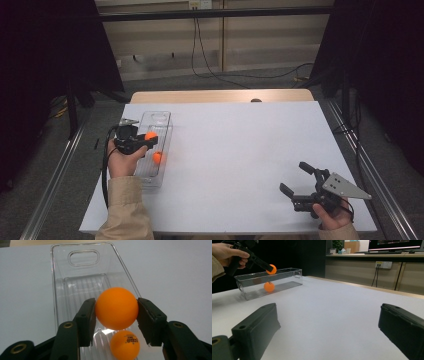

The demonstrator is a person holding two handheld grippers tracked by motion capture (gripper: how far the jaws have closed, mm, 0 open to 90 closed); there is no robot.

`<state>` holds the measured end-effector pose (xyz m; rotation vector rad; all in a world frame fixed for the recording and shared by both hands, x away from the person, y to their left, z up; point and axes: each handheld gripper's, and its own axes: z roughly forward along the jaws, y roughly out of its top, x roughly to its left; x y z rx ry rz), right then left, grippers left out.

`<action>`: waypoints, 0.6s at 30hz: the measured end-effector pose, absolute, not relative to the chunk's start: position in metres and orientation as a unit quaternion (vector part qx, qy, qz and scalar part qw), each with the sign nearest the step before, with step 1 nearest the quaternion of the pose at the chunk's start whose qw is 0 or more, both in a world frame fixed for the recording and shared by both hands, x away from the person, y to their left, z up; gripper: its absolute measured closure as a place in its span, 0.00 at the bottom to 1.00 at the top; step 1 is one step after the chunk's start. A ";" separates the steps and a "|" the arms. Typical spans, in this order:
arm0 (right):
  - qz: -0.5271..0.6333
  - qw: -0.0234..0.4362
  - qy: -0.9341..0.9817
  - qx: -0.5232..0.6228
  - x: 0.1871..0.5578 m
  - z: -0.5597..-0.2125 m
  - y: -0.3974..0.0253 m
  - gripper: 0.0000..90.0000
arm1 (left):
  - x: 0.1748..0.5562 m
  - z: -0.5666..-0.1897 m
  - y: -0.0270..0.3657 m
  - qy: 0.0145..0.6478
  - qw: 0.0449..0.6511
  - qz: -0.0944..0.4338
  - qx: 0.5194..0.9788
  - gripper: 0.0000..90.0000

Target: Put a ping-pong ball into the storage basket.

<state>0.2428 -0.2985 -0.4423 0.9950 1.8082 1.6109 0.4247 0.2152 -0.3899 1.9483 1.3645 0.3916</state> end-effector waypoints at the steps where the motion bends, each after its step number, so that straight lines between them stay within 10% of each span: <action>1: 0.594 0.259 0.667 0.367 0.243 -0.442 -0.299 0.03 | 0.425 -0.390 0.215 0.528 0.356 0.152 0.756 0.56; 18: 0.594 0.259 0.667 0.367 0.243 -0.442 -0.299 0.03 | 0.428 -0.398 0.212 0.535 0.334 0.154 0.760 0.56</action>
